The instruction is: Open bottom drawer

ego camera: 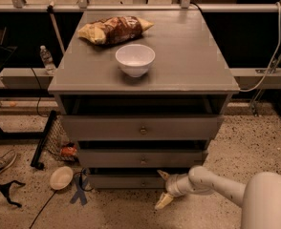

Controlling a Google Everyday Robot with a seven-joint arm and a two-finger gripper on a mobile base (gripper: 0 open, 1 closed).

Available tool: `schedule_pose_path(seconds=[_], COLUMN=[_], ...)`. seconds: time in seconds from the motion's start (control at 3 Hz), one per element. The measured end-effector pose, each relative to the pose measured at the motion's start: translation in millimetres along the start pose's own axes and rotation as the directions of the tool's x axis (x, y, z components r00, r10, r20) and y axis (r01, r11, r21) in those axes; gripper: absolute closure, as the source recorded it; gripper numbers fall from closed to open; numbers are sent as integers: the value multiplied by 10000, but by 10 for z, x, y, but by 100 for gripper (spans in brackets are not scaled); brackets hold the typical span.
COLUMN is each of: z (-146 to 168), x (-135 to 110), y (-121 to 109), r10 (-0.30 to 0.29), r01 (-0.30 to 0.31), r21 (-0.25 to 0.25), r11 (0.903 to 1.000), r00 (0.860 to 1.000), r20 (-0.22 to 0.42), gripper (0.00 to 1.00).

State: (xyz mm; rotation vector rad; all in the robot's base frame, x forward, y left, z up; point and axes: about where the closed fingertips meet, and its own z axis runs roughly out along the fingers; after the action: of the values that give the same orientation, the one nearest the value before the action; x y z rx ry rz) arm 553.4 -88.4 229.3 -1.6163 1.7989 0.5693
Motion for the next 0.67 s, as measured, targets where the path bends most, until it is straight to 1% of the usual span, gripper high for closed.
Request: schedule_pose_path(seconds=[0.33,0.67], z=[72,580], x=[85,341], y=[-124,3], r10=[-242,-373], r01=[242,366], r21=[87,-857], r11=[9997,9956], r00=[9997,9993], r20=[-59,-59], gripper=[0,0])
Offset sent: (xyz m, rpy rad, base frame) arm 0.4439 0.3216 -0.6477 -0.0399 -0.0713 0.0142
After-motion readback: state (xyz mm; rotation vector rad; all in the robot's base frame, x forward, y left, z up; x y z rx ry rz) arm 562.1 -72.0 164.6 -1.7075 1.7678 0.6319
